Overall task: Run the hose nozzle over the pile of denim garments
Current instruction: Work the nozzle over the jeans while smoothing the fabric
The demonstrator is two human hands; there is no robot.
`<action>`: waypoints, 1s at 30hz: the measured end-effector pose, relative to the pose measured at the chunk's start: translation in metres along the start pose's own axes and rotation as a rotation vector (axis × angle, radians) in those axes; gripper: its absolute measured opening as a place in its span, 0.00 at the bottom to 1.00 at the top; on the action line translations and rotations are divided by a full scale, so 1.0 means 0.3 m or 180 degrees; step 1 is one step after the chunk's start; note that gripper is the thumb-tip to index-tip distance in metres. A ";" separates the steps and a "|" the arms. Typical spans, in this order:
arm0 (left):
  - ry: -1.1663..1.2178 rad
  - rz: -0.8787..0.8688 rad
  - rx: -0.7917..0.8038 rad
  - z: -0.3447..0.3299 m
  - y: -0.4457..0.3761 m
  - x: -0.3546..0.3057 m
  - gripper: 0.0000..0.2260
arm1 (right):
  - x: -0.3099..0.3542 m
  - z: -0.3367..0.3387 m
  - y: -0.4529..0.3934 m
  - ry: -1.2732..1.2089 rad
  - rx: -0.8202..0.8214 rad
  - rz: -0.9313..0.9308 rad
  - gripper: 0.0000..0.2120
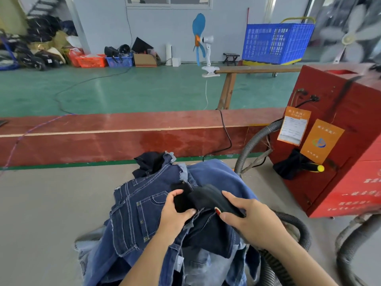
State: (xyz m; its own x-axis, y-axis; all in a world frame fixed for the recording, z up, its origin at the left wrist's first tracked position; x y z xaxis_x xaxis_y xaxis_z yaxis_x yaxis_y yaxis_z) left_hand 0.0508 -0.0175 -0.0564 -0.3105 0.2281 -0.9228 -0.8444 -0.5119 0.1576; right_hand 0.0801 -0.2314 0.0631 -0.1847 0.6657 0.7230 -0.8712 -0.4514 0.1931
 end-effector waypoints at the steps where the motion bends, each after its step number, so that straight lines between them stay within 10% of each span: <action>1: -0.0022 -0.0019 -0.0005 0.001 -0.001 -0.001 0.24 | 0.011 -0.003 -0.010 0.0034 -0.0032 0.0024 0.27; 30: 0.0081 -0.0054 0.0077 -0.001 0.002 0.004 0.27 | -0.018 0.034 0.004 0.0061 0.0055 -0.0008 0.26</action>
State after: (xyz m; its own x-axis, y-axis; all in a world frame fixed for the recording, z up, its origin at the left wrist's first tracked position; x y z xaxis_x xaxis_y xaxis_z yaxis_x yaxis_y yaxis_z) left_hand 0.0499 -0.0179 -0.0577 -0.2851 0.2152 -0.9340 -0.8599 -0.4879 0.1501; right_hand 0.0848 -0.2418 0.0662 -0.1914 0.6781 0.7097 -0.8637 -0.4599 0.2065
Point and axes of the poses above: each hand's wrist, its own y-axis away from the middle knuckle, its own z-axis out of the back of the hand, x = y × z, the point moved 8 cm from there along -y, towards the middle knuckle, and after that the axes turned 11 degrees about -y, right-handed, at the moved point
